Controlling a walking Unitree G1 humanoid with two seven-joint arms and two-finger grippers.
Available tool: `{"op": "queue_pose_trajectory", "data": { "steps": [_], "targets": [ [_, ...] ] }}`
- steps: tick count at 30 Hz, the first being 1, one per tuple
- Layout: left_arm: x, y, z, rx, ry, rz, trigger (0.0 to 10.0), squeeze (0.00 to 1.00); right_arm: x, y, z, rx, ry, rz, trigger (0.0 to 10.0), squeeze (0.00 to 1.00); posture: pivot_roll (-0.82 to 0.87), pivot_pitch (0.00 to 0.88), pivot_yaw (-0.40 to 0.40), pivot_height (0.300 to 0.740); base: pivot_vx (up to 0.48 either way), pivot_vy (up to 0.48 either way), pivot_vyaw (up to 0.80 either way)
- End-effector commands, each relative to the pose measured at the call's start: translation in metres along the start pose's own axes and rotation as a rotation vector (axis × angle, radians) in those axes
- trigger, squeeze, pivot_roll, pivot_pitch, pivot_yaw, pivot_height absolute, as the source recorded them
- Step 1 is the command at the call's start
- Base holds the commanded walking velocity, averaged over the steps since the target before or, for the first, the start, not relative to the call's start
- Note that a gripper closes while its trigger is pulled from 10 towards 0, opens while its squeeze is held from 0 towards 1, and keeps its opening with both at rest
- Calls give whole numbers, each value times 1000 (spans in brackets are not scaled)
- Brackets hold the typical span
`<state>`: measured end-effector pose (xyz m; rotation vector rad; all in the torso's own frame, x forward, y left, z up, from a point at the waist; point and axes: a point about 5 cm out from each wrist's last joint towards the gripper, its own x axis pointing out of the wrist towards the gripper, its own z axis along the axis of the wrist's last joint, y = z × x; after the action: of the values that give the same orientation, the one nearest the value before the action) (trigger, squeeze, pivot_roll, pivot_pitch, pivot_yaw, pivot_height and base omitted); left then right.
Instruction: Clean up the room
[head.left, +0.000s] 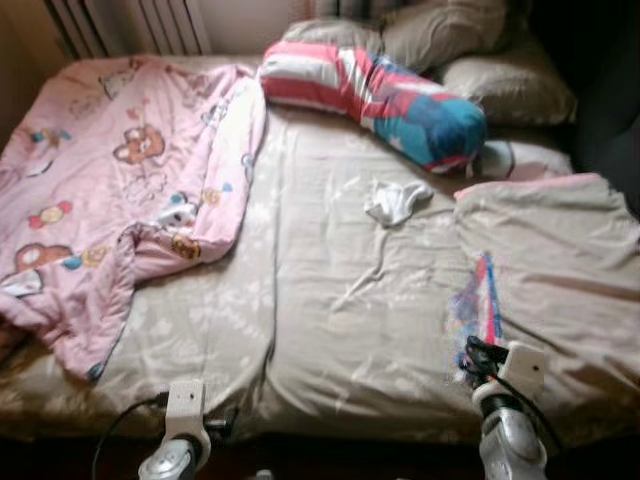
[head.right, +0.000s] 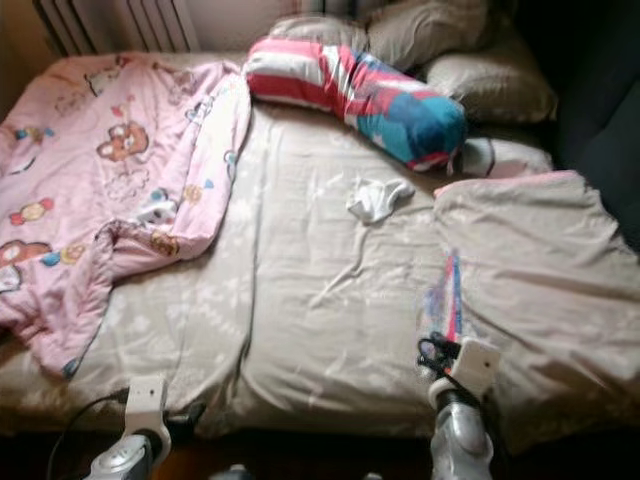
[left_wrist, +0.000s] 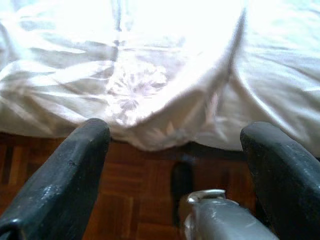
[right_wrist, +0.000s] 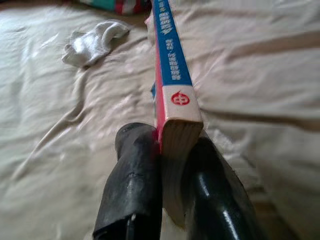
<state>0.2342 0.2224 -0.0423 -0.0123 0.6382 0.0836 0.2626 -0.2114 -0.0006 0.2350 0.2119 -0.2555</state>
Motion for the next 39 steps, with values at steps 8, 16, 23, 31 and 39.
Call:
{"op": "queue_pose_trajectory", "data": {
  "steps": [8, 16, 23, 31, 39],
  "targets": [
    [-5, 6, -12, -3, 40, 19, 10000, 0, 0, 9, 1, 0, -13, 31, 10000, 0, 114, 218, 2, 740, 0, 0, 0],
    [-5, 6, -14, -8, 46, 19, 10000, 0, 1, 10, 2, 0, -13, 32, 10000, 0, 122, 222, 5, 740, 0, 0, 0],
    [-6, 7, -14, -9, 47, 21, 10000, 0, 2, 11, 2, 0, -16, 31, 10000, 0, 121, 226, 6, 740, 0, 0, 0],
    [-6, 6, -15, 0, 49, 13, 10000, 0, 2, 10, 3, -4, -22, 29, 10000, 0, 120, 229, 6, 740, 0, 0, 0],
    [-7, 6, -17, 12, 55, 10, 10000, 0, 2, 12, 2, -4, -15, 34, 10000, 0, 124, 233, 6, 740, 0, 0, 0]
  ]
}}
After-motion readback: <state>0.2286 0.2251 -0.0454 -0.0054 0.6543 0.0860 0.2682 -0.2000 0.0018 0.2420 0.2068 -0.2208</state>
